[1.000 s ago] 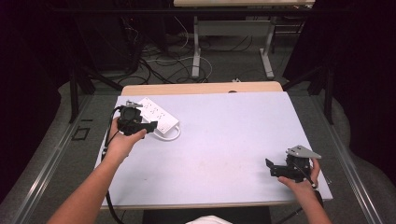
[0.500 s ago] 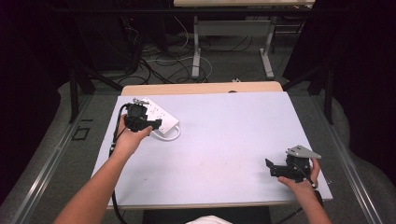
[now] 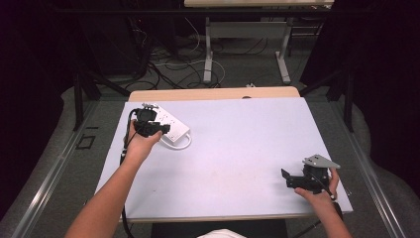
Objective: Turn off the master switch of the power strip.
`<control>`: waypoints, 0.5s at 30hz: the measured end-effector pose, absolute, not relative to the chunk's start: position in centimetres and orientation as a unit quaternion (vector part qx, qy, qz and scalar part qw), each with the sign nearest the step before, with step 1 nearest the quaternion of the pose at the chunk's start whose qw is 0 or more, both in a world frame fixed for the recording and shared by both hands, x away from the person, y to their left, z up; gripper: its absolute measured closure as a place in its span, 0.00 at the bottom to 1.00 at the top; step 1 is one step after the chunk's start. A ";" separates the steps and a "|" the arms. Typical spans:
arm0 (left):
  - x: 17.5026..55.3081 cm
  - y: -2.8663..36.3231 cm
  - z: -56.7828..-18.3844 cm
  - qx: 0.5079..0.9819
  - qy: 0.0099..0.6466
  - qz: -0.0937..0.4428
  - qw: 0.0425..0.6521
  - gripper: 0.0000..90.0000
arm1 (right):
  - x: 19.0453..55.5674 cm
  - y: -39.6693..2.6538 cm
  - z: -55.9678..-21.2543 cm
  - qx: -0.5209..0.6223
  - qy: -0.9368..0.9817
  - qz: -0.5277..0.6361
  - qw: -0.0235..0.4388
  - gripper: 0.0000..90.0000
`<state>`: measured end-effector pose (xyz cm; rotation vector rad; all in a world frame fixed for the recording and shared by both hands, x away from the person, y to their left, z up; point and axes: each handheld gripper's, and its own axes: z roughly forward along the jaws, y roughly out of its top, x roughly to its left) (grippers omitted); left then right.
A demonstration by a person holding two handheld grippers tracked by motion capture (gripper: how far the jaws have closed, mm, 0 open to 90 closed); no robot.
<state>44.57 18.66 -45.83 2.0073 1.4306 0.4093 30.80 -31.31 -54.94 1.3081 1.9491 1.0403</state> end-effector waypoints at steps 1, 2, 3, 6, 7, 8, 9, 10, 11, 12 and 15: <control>44.7 18.7 -45.8 0.764 0.541 0.157 0.314 0.64 | 30.8 -31.3 -54.9 0.488 0.728 0.389 0.283 0.03; 44.7 18.7 -45.8 0.763 0.543 0.156 0.314 0.66 | 30.8 -31.3 -54.9 0.489 0.728 0.389 0.283 0.03; 44.8 18.7 -45.9 0.757 0.549 0.152 0.320 0.67 | 30.8 -31.3 -55.0 0.488 0.728 0.388 0.283 0.03; 45.0 18.9 -45.9 0.755 0.554 0.145 0.320 0.71 | 30.8 -31.3 -54.9 0.487 0.729 0.388 0.284 0.03; 45.1 18.9 -45.9 0.751 0.557 0.149 0.322 0.72 | 30.8 -31.3 -54.9 0.486 0.729 0.389 0.283 0.03; 45.1 18.9 -45.9 0.751 0.558 0.147 0.321 0.74 | 30.8 -31.3 -54.9 0.487 0.729 0.389 0.284 0.03; 45.2 18.9 -45.9 0.751 0.557 0.146 0.323 0.76 | 30.8 -31.3 -55.0 0.488 0.730 0.387 0.283 0.03; 45.2 18.9 -45.9 0.752 0.557 0.145 0.322 0.78 | 30.9 -31.3 -55.0 0.487 0.729 0.389 0.282 0.03; 45.3 18.8 -46.0 0.747 0.561 0.149 0.323 0.78 | 30.9 -31.3 -55.0 0.487 0.729 0.389 0.282 0.03; 45.4 18.7 -46.0 0.748 0.561 0.145 0.324 0.79 | 30.8 -31.3 -55.0 0.486 0.731 0.389 0.279 0.03; 45.6 18.6 -46.2 0.750 0.561 0.147 0.319 0.82 | 30.8 -31.2 -55.0 0.489 0.730 0.389 0.276 0.03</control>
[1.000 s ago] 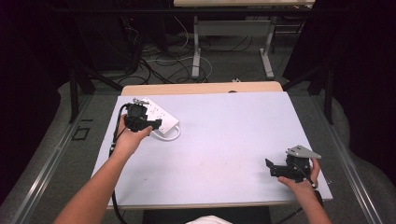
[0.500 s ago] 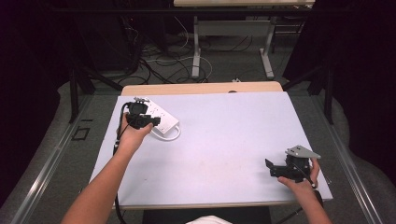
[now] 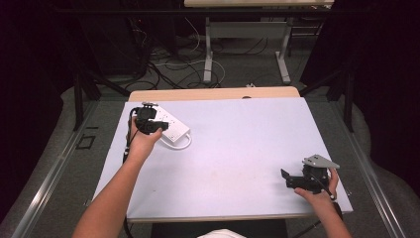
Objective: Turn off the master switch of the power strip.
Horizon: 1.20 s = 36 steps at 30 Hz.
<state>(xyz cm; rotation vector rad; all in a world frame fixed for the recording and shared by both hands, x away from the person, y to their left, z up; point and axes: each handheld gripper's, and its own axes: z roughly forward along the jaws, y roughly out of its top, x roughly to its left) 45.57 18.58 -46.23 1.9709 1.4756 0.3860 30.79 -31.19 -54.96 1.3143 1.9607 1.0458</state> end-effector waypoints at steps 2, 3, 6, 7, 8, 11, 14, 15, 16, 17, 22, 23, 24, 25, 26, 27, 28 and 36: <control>45.7 18.4 -46.4 0.747 0.565 0.147 0.318 0.84 | 30.8 -31.2 -55.0 0.487 0.732 0.386 0.278 0.03; 45.8 18.4 -46.5 0.748 0.565 0.148 0.315 0.85 | 30.8 -31.2 -54.9 0.490 0.734 0.383 0.275 0.03; 46.1 18.3 -46.7 0.744 0.569 0.151 0.317 0.90 | 30.8 -31.1 -55.0 0.487 0.732 0.387 0.278 0.03; 46.1 18.4 -46.8 0.746 0.570 0.145 0.314 0.91 | 30.8 -31.1 -55.0 0.488 0.732 0.387 0.277 0.03; 46.2 18.5 -46.8 0.746 0.570 0.145 0.311 0.92 | 30.8 -31.1 -55.0 0.489 0.731 0.387 0.276 0.03; 46.5 18.5 -47.1 0.743 0.574 0.148 0.310 0.93 | 30.8 -31.1 -55.1 0.488 0.732 0.389 0.274 0.03; 46.7 18.6 -47.2 0.741 0.577 0.148 0.311 0.94 | 30.9 -31.1 -55.1 0.481 0.735 0.389 0.277 0.03; 46.7 18.6 -47.3 0.740 0.579 0.146 0.311 0.94 | 30.9 -31.0 -55.1 0.483 0.734 0.387 0.280 0.03; 46.8 18.6 -47.3 0.740 0.578 0.146 0.311 0.94 | 30.9 -31.0 -55.1 0.483 0.734 0.387 0.280 0.03; 46.8 18.6 -47.4 0.740 0.578 0.149 0.310 0.96 | 30.9 -31.0 -55.1 0.486 0.733 0.387 0.278 0.03; 47.0 18.5 -47.7 0.738 0.579 0.152 0.311 1.00 | 30.9 -31.0 -55.2 0.483 0.734 0.387 0.280 0.03; 47.1 18.4 -47.8 0.739 0.578 0.152 0.310 1.00 | 30.9 -31.0 -55.2 0.483 0.734 0.387 0.280 0.03; 47.1 18.3 -47.8 0.740 0.578 0.153 0.307 1.00 | 30.9 -31.0 -55.2 0.483 0.735 0.385 0.280 0.03; 47.2 18.3 -47.9 0.740 0.578 0.153 0.308 1.00 | 30.9 -31.0 -55.2 0.484 0.734 0.384 0.282 0.03; 47.2 18.2 -48.0 0.741 0.578 0.151 0.305 1.00 | 30.9 -31.0 -55.2 0.483 0.735 0.385 0.280 0.03; 47.3 18.1 -48.1 0.739 0.581 0.151 0.306 1.00 | 30.9 -31.0 -55.2 0.483 0.734 0.386 0.279 0.03; 47.4 18.0 -48.2 0.741 0.578 0.154 0.304 1.00 | 30.9 -31.0 -55.2 0.485 0.735 0.386 0.276 0.03; 47.7 17.5 -49.5 0.741 0.583 0.147 0.300 1.00 | 30.9 -30.9 -55.3 0.484 0.734 0.386 0.279 0.03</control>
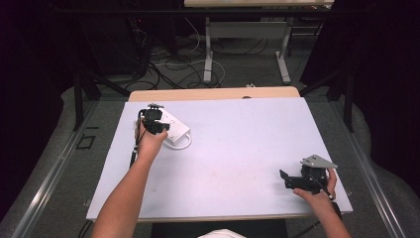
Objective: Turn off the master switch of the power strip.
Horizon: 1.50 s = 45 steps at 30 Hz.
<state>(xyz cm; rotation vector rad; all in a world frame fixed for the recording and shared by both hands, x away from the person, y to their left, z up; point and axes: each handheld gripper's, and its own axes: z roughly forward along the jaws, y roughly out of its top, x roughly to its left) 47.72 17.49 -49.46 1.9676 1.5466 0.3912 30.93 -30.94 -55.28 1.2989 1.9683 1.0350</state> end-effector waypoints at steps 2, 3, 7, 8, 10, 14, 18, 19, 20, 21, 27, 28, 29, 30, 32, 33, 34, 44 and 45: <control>47.8 17.5 -49.7 0.743 0.582 0.147 0.296 1.00 | 30.9 -31.0 -55.3 0.484 0.736 0.384 0.276 0.03; 47.8 17.4 -49.9 0.742 0.583 0.147 0.297 1.00 | 31.0 -31.0 -55.3 0.479 0.739 0.385 0.276 0.03; 47.9 17.3 -50.3 0.745 0.583 0.139 0.291 1.00 | 30.9 -30.8 -55.3 0.484 0.737 0.383 0.274 0.03; 48.0 17.2 -50.4 0.745 0.583 0.140 0.292 1.00 | 30.9 -30.8 -55.3 0.484 0.738 0.383 0.274 0.03; 48.0 16.9 -50.5 0.746 0.583 0.139 0.290 1.00 | 30.9 -30.9 -55.3 0.482 0.738 0.383 0.275 0.03; 48.2 16.6 -50.8 0.750 0.579 0.134 0.289 1.00 | 30.9 -30.9 -55.3 0.484 0.737 0.385 0.274 0.03; 48.2 16.1 -51.2 0.752 0.579 0.132 0.286 1.00 | 31.0 -30.9 -55.3 0.482 0.738 0.384 0.276 0.03; 48.2 16.0 -51.3 0.754 0.578 0.131 0.284 1.00 | 31.0 -31.0 -55.3 0.482 0.738 0.384 0.275 0.03; 48.2 15.9 -51.3 0.753 0.578 0.131 0.284 1.00 | 31.0 -31.0 -55.3 0.479 0.739 0.385 0.277 0.03; 48.3 15.8 -51.4 0.755 0.576 0.132 0.283 1.00 | 31.0 -31.0 -55.3 0.480 0.738 0.385 0.276 0.03; 48.3 15.7 -51.7 0.757 0.578 0.131 0.277 1.00 | 31.0 -31.0 -55.3 0.479 0.739 0.385 0.277 0.03; 48.3 15.8 -51.8 0.756 0.578 0.132 0.277 1.00 | 31.0 -31.0 -55.3 0.479 0.739 0.385 0.277 0.03; 48.3 15.8 -51.9 0.756 0.577 0.131 0.279 1.00 | 30.9 -31.0 -55.3 0.483 0.737 0.384 0.276 0.03; 48.3 15.9 -52.0 0.752 0.580 0.131 0.285 1.00 | 30.9 -31.0 -55.3 0.483 0.737 0.383 0.276 0.03; 48.2 16.0 -52.1 0.752 0.580 0.128 0.287 1.00 | 31.0 -31.0 -55.3 0.480 0.740 0.382 0.278 0.03; 48.2 16.0 -52.1 0.753 0.578 0.128 0.286 1.00 | 31.0 -31.0 -55.3 0.480 0.739 0.384 0.276 0.03; 48.2 15.9 -52.1 0.754 0.577 0.128 0.285 1.00 | 31.0 -31.0 -55.3 0.482 0.738 0.384 0.275 0.03; 48.2 15.9 -52.2 0.756 0.574 0.132 0.284 1.00 | 30.9 -30.9 -55.3 0.481 0.739 0.383 0.276 0.03; 48.2 15.9 -52.2 0.757 0.573 0.132 0.284 1.00 | 30.9 -30.9 -55.3 0.481 0.739 0.383 0.276 0.03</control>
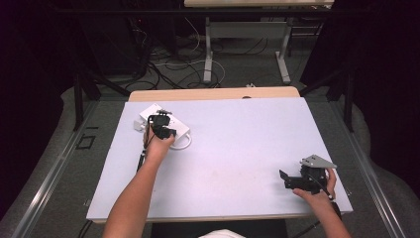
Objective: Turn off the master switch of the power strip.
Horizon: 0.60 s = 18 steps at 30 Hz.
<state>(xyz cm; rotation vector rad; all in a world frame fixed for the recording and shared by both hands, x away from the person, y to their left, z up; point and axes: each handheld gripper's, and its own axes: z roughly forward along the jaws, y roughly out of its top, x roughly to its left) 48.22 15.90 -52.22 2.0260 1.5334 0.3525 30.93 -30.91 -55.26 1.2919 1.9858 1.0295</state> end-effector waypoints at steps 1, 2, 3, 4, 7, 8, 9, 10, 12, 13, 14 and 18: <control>48.2 15.9 -52.2 0.759 0.572 0.131 0.283 1.00 | 30.9 -30.9 -55.3 0.481 0.739 0.384 0.276 0.03; 48.2 15.9 -52.2 0.760 0.570 0.133 0.284 1.00 | 30.9 -30.8 -55.3 0.482 0.738 0.384 0.275 0.03; 48.2 15.9 -52.2 0.761 0.569 0.133 0.283 1.00 | 30.9 -30.8 -55.3 0.482 0.738 0.384 0.275 0.03; 48.2 15.9 -52.2 0.761 0.569 0.133 0.284 1.00 | 30.9 -30.8 -55.3 0.482 0.738 0.383 0.275 0.03; 48.1 15.6 -52.3 0.761 0.570 0.138 0.278 1.00 | 30.9 -30.7 -55.3 0.482 0.737 0.384 0.278 0.03; 48.1 15.6 -52.3 0.764 0.567 0.142 0.274 1.00 | 30.9 -30.7 -55.3 0.479 0.738 0.385 0.279 0.03; 48.1 15.5 -52.4 0.764 0.565 0.148 0.274 1.00 | 30.9 -30.8 -55.3 0.477 0.741 0.384 0.275 0.03; 48.0 15.4 -52.3 0.767 0.561 0.153 0.270 1.00 | 30.9 -30.8 -55.3 0.475 0.742 0.382 0.278 0.03; 48.0 15.4 -52.3 0.765 0.565 0.149 0.272 1.00 | 30.9 -30.8 -55.3 0.477 0.740 0.385 0.275 0.03; 48.0 15.5 -52.3 0.765 0.564 0.151 0.273 1.00 | 30.9 -30.7 -55.3 0.479 0.738 0.386 0.279 0.03; 48.0 15.5 -52.3 0.763 0.564 0.149 0.277 1.00 | 30.9 -30.8 -55.3 0.478 0.740 0.386 0.276 0.03; 48.0 15.5 -52.2 0.758 0.567 0.156 0.281 1.00 | 30.9 -30.8 -55.3 0.481 0.739 0.384 0.275 0.03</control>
